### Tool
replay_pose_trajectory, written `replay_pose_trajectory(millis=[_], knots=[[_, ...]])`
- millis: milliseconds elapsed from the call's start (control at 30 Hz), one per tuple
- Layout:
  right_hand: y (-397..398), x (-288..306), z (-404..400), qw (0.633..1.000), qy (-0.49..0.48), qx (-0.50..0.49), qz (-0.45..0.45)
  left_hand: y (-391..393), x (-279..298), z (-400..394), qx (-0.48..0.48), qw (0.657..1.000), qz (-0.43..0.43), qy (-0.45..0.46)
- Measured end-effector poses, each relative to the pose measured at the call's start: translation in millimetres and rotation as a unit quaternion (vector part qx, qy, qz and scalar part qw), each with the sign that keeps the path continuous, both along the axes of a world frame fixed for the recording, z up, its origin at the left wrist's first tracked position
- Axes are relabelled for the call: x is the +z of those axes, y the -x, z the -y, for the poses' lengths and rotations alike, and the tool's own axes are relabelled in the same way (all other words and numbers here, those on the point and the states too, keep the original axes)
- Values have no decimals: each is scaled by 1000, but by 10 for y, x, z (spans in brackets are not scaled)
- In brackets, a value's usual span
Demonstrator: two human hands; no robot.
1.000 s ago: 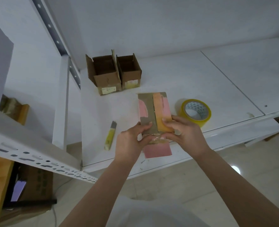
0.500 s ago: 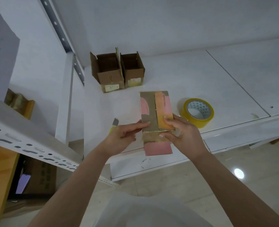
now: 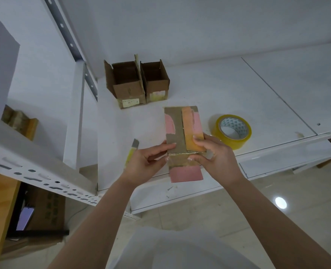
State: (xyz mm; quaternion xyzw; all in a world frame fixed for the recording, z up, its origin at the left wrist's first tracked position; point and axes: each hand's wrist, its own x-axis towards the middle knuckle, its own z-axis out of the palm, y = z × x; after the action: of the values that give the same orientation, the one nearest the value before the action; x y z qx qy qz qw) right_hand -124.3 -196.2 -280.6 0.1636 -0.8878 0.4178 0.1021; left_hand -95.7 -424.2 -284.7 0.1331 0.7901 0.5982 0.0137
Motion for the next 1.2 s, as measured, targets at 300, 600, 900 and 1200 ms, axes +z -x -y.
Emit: replay_pose_trajectory(millis=[300, 600, 900, 1200], knots=[[-4, -8, 2, 1000, 11, -1, 11, 18, -56, -27, 20, 998, 21, -64], [-10, -13, 10, 1000, 19, -3, 7, -47, -244, -273, 173, 966, -166, 99], [-22, -1, 11, 1000, 20, -6, 1, -90, -346, -258, 156, 954, -187, 175], [-55, 10, -59, 998, 20, 31, 44, -146, -169, -307, 152, 954, -170, 194]])
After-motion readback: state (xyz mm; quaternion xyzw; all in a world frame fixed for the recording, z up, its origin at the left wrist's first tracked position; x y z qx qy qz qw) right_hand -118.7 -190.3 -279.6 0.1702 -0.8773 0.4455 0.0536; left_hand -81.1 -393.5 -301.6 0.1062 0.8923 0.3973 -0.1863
